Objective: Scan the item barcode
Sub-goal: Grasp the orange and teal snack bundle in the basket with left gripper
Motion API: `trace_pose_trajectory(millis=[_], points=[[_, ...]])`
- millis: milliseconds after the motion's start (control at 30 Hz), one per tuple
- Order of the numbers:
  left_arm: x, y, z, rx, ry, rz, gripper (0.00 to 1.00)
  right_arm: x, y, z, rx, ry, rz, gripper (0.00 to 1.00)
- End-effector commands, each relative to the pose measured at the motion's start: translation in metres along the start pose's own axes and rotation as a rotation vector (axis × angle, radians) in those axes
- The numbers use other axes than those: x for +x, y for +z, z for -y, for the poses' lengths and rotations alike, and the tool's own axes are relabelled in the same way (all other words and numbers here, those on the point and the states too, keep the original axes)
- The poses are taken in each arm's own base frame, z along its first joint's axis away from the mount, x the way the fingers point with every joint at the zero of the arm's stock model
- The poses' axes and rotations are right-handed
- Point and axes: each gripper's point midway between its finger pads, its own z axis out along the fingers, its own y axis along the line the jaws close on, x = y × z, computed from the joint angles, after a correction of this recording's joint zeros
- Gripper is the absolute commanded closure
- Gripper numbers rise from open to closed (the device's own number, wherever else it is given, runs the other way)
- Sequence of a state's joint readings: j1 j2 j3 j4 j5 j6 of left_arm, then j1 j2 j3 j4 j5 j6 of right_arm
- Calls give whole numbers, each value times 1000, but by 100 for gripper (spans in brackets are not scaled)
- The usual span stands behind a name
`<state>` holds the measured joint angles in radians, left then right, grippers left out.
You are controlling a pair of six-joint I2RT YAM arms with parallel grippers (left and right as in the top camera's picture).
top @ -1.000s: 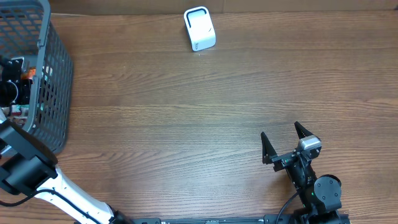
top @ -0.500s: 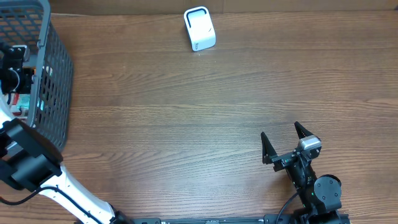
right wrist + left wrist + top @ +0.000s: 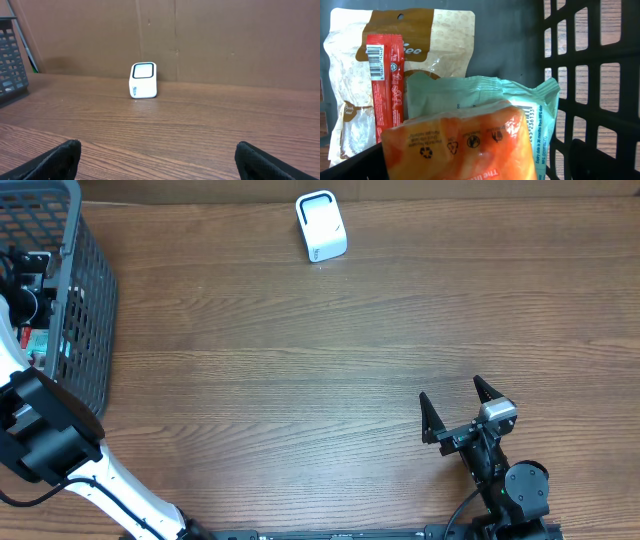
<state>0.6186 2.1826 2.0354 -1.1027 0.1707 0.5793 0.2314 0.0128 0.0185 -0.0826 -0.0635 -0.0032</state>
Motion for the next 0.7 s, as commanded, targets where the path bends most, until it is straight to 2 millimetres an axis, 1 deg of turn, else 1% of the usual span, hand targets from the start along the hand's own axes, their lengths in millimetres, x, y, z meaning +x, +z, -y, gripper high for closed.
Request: trace_pose_trajectory(millis=[0, 133, 333, 533, 567, 667], points=[[2, 3, -1, -2, -9, -7, 0, 2, 0, -1, -4, 2, 4, 0], [4, 8, 0, 0, -10, -12, 0, 2, 0, -1, -4, 2, 3, 0], [16, 28, 2, 11, -14, -29, 1, 2, 0, -1, -4, 2, 3, 0], [23, 39, 5, 17, -15, -38, 0, 2, 0, -1, -4, 2, 3, 0], [23, 39, 5, 16, -15, -37, 2, 2, 0, -1, -4, 2, 3, 0], [23, 39, 4, 13, -15, -37, 16, 2, 0, -1, -4, 2, 3, 0]])
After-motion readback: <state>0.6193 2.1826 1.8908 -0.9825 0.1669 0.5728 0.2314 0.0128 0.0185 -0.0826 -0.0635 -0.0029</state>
